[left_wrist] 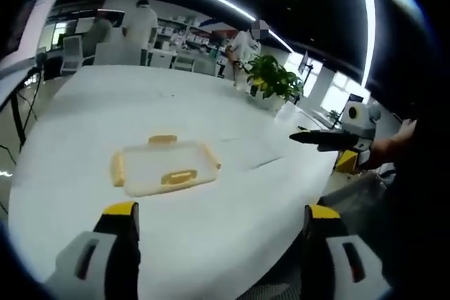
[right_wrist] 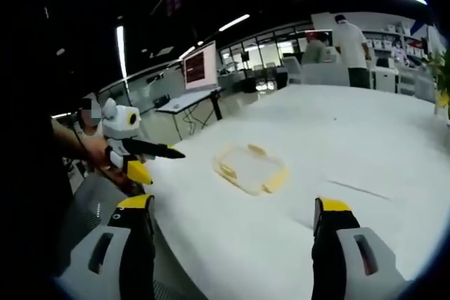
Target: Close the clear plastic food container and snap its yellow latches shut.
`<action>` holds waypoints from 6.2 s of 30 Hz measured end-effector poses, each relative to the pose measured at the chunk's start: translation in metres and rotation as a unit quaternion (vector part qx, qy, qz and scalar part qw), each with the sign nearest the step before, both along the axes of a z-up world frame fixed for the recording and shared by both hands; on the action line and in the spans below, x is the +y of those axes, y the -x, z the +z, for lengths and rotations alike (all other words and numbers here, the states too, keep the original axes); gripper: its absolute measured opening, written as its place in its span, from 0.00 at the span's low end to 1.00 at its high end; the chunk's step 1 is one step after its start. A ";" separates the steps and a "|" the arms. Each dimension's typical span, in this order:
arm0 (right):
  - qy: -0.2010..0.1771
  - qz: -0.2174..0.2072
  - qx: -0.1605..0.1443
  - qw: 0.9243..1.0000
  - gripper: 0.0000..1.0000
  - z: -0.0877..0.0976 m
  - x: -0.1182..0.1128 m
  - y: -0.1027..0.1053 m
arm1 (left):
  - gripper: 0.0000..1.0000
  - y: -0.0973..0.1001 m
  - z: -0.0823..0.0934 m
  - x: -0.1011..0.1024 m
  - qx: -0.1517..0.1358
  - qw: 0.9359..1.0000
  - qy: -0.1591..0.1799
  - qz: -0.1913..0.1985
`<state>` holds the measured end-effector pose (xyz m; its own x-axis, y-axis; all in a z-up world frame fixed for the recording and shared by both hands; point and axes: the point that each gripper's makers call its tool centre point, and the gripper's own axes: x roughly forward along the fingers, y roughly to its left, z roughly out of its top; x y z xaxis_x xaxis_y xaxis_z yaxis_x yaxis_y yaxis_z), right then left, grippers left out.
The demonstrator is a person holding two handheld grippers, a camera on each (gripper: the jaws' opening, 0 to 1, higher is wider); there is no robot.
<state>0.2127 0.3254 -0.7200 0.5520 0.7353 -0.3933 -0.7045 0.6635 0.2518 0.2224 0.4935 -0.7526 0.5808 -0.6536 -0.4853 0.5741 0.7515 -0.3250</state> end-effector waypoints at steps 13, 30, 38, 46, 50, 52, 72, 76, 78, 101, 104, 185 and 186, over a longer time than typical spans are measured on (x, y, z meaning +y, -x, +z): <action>0.010 0.014 0.001 1.000 0.86 -0.002 0.014 -0.015 | 0.88 -0.013 -0.011 0.009 0.005 0.999 -0.026 -0.030; 0.018 0.025 0.003 1.000 0.78 -0.008 0.019 -0.032 | 0.82 -0.036 -0.010 0.018 0.007 0.999 -0.029 -0.042; 0.020 0.032 0.004 0.999 0.74 -0.011 0.024 -0.039 | 0.81 -0.043 -0.012 0.020 0.009 0.998 -0.038 -0.048; 0.021 0.036 0.010 0.999 0.71 -0.017 0.029 -0.045 | 0.77 -0.045 -0.018 0.022 0.017 0.997 -0.047 -0.060; 0.023 0.041 0.013 0.999 0.71 -0.017 0.032 -0.048 | 0.79 -0.050 -0.019 0.024 0.018 0.996 -0.053 -0.062; 0.026 0.045 0.011 0.999 0.69 -0.018 0.032 -0.049 | 0.79 -0.051 -0.019 0.025 0.018 0.996 -0.052 -0.063; 0.047 0.072 0.009 0.996 0.67 -0.028 0.046 -0.070 | 0.73 -0.066 -0.033 0.031 0.031 0.990 -0.081 -0.111; 0.047 0.071 0.012 0.996 0.66 -0.029 0.046 -0.075 | 0.73 -0.069 -0.035 0.033 0.026 0.988 -0.091 -0.123; 0.048 0.071 0.014 0.996 0.65 -0.030 0.046 -0.077 | 0.72 -0.071 -0.037 0.034 0.029 0.987 -0.095 -0.126; 0.117 0.125 0.000 0.985 0.57 -0.044 0.044 -0.097 | 0.71 -0.096 -0.040 0.046 0.008 0.975 -0.147 -0.168; 0.125 0.133 0.001 0.983 0.54 -0.046 0.044 -0.097 | 0.71 -0.100 -0.040 0.045 0.004 0.973 -0.152 -0.175; 0.346 0.334 0.021 0.877 0.42 -0.126 0.052 -0.121 | 0.42 -0.139 -0.091 0.045 -0.051 0.795 -0.353 -0.491; 0.345 0.336 0.026 0.876 0.41 -0.126 0.053 -0.121 | 0.40 -0.139 -0.091 0.045 -0.044 0.798 -0.347 -0.490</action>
<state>0.3333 0.3787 -0.8464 0.0544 0.4638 -0.8843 -0.9938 0.1113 -0.0027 0.3614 0.5381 -0.8433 0.0070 -0.4066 -0.9136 0.9946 -0.0920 0.0486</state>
